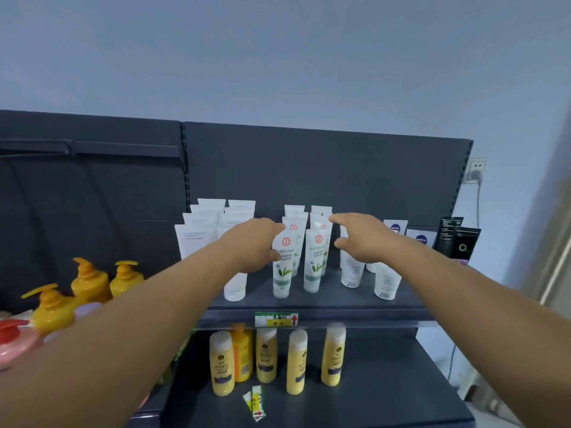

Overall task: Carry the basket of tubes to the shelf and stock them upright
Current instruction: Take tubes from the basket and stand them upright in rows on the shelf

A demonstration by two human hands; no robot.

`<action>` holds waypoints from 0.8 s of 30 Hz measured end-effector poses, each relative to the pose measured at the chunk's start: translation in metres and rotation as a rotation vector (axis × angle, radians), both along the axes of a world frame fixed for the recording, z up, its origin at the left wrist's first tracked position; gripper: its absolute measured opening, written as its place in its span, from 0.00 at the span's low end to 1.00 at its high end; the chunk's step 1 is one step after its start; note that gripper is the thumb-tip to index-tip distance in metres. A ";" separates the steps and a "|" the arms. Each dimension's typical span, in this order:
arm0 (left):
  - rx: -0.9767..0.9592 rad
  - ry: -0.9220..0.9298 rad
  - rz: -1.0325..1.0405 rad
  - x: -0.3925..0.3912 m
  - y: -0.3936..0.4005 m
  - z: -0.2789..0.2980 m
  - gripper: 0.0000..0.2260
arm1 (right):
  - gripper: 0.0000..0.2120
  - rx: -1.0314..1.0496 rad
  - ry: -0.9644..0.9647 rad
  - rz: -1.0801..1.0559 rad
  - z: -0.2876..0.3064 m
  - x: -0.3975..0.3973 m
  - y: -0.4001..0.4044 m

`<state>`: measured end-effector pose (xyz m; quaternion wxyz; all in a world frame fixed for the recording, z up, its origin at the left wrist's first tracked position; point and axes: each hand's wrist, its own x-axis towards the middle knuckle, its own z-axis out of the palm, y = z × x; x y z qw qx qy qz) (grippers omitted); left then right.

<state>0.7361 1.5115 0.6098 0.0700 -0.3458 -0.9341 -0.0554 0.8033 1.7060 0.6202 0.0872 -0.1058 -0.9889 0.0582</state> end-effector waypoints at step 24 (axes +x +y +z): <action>0.140 -0.032 0.179 -0.095 0.069 -0.017 0.08 | 0.07 -0.144 0.090 0.269 -0.039 -0.116 0.061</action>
